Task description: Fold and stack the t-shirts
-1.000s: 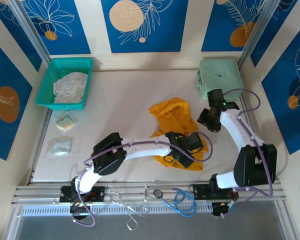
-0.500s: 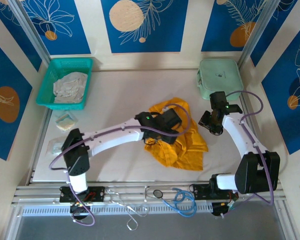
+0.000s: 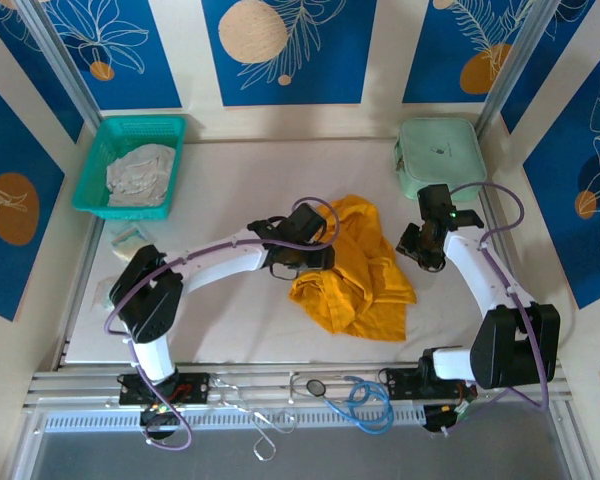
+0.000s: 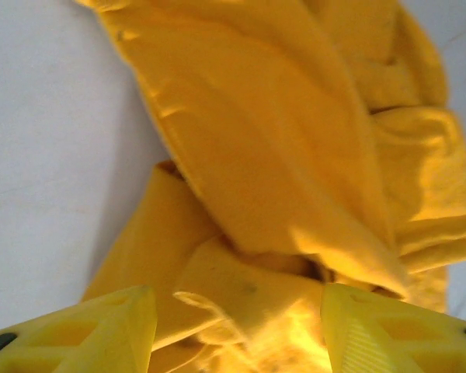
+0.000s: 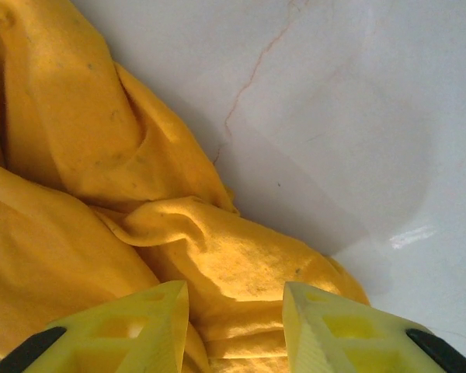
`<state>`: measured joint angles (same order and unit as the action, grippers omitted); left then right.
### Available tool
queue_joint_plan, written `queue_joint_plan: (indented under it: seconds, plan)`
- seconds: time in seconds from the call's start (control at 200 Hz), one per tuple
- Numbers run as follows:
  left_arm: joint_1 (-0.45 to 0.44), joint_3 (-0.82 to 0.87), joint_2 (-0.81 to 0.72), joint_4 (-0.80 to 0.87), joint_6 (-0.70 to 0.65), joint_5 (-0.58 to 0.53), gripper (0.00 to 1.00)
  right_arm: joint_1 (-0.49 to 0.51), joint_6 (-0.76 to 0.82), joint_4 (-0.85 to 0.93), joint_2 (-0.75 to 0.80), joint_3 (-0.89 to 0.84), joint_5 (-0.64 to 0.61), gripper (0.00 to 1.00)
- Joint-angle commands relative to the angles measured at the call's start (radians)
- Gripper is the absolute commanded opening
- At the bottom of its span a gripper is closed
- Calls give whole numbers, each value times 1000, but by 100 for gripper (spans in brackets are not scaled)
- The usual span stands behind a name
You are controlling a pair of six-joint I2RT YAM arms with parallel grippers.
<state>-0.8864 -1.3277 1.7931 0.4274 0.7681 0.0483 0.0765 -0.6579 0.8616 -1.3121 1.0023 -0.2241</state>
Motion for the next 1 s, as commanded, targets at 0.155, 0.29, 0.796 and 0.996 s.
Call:
queue_joint_plan:
  seconds: [0.155, 0.29, 0.796, 0.996]
  plan:
    - [10, 46, 48, -90, 62, 62, 57, 6, 12, 21, 23, -16, 25, 38]
    - [12, 44, 54, -80, 63, 37, 57, 6, 10, 19, 26, -21, 25, 38]
    - [12, 43, 90, -119, 79, 57, 37, 6, 11, 9, 28, -32, 35, 37]
    - [13, 76, 31, -132, 74, -26, 0, 25, 12, -20, -4, -39, 70, 40]
